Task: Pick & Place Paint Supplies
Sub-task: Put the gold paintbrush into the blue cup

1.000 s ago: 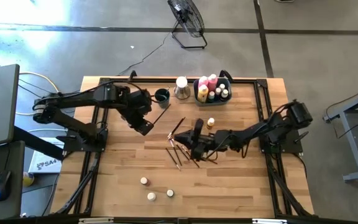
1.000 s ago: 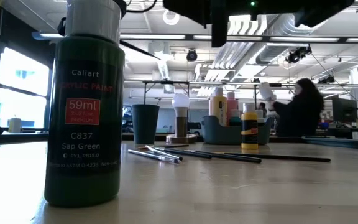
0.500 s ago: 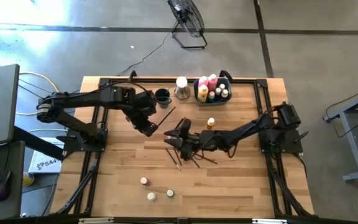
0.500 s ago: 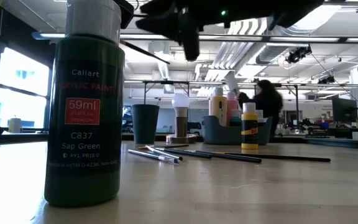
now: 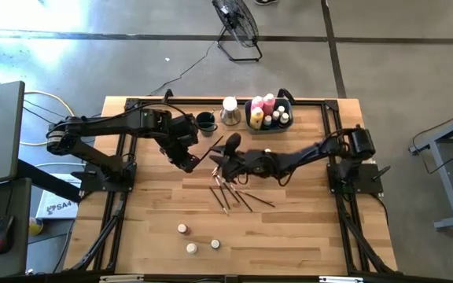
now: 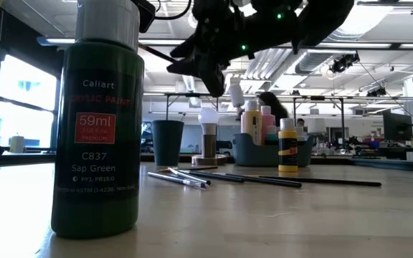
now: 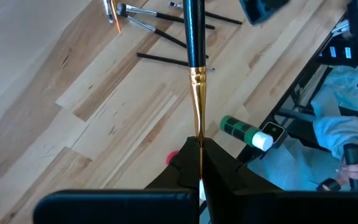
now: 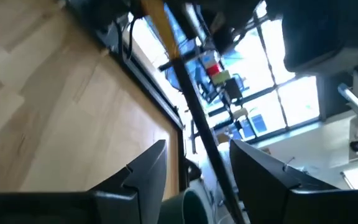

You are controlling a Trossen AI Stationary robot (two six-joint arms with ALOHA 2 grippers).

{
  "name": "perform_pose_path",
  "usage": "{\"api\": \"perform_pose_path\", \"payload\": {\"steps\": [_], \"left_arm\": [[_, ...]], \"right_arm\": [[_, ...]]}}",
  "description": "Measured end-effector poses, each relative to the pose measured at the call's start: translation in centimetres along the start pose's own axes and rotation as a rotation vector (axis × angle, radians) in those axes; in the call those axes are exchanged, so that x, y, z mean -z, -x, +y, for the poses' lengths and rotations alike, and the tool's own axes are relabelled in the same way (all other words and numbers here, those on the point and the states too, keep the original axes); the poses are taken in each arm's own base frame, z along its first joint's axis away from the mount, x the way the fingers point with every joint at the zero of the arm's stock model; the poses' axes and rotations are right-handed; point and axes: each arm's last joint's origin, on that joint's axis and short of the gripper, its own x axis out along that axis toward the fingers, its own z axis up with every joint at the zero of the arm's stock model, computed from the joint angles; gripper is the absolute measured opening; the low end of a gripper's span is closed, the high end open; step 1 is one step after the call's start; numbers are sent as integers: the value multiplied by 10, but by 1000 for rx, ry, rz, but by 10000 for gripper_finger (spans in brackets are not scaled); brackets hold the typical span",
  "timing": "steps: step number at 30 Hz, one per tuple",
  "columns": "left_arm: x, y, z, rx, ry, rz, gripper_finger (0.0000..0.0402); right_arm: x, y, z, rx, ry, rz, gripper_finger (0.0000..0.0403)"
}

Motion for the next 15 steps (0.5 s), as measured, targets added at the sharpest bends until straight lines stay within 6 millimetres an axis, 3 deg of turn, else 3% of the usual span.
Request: {"api": "perform_pose_path", "payload": {"steps": [15], "left_arm": [[0,0,0,14,0,14,0]], "right_arm": [[22,-10,-14,39,-11,65,120]]}}
